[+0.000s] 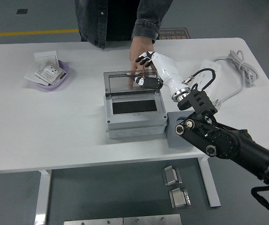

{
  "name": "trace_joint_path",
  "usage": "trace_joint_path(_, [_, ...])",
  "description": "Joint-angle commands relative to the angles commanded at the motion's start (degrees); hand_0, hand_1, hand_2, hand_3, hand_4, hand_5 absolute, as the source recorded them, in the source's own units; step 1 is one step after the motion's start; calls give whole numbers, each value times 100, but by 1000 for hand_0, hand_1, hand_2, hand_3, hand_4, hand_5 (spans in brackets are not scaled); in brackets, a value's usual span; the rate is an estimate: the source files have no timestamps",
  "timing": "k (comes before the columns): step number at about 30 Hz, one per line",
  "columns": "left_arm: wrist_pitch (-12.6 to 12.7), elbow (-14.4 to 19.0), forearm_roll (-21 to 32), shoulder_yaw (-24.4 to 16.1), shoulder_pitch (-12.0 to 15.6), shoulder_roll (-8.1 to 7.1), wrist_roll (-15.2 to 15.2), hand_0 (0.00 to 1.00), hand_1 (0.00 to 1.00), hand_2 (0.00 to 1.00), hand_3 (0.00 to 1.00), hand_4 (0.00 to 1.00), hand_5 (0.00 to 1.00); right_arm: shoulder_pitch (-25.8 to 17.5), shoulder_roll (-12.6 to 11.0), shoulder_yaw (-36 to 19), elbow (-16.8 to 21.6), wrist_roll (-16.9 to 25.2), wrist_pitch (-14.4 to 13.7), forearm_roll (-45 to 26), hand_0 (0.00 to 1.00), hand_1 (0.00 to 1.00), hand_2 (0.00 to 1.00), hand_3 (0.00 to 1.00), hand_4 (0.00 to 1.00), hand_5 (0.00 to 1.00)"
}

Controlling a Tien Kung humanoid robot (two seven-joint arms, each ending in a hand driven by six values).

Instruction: Pick up the cylinder from the cube,place it in the box,flap close box

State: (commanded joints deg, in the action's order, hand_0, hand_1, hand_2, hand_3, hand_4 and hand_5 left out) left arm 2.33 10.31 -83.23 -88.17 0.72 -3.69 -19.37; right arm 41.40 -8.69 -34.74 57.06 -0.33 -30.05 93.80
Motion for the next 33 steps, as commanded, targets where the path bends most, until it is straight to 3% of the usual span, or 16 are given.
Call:
trace_joint_path(7, [5,0,13,-10,13,0,4,641,639,474,612,683,330,-344,-332,99,427,67,-78,-199,644,529,586,599,835,256])
trace_joint_path(21, [13,0,51,-10,12,-7,27,640,638,473,611,683,328,-761,-747,154,1291,11,-178,-152,636,512,588,595,830,256])
trace_joint_path(27, [15,0,59,-12,19,-14,30,640,639,474,611,682,328,-842,-837,286,1560,13,-212,-213,634,506,597,595,827,254])
trace_joint_path(33, [15,0,55,-13,14,-16,29,640,639,474,612,683,327,-796,-781,498,1546,40,-223,-341,628,506,600,595,824,253])
